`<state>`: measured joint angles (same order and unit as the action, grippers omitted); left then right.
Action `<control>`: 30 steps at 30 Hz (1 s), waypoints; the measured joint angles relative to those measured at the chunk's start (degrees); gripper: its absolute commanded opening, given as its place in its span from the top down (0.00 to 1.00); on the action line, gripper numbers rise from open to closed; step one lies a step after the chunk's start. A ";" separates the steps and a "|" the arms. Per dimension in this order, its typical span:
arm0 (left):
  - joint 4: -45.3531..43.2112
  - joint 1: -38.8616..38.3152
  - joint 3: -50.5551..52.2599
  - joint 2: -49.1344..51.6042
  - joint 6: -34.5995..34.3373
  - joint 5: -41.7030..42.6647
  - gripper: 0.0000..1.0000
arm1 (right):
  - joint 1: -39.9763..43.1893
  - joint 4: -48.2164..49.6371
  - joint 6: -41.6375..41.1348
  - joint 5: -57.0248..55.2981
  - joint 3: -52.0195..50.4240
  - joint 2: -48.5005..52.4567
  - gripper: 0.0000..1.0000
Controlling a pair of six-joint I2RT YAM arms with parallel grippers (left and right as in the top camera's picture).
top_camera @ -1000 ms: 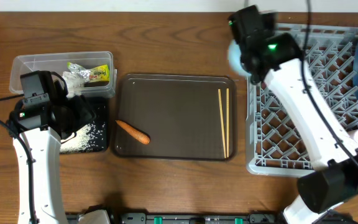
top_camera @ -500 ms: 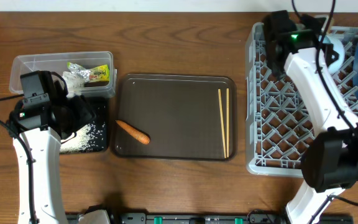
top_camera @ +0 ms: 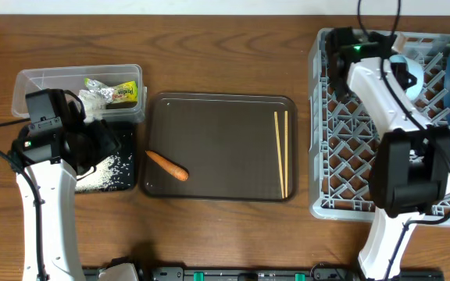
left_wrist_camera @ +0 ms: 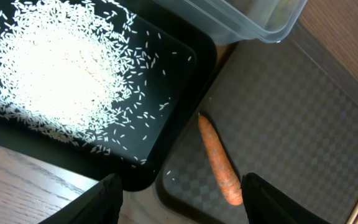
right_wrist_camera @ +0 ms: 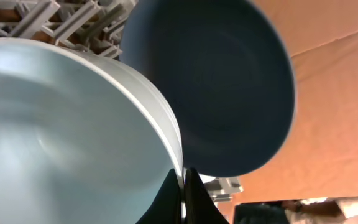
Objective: Sort waste into correct bins and load items into the dishwasher rack
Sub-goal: 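Carry the white bowl into the dish rack with the right gripper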
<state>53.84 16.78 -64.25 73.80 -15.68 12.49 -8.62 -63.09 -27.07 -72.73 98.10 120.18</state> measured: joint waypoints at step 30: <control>2.16 0.00 0.02 0.00 0.00 0.00 0.36 | -8.68 -14.71 -0.92 17.86 -0.15 2.58 0.20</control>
<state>56.01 16.78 -64.23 73.80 -15.68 12.49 -17.30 -77.80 -27.99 -54.87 97.95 122.76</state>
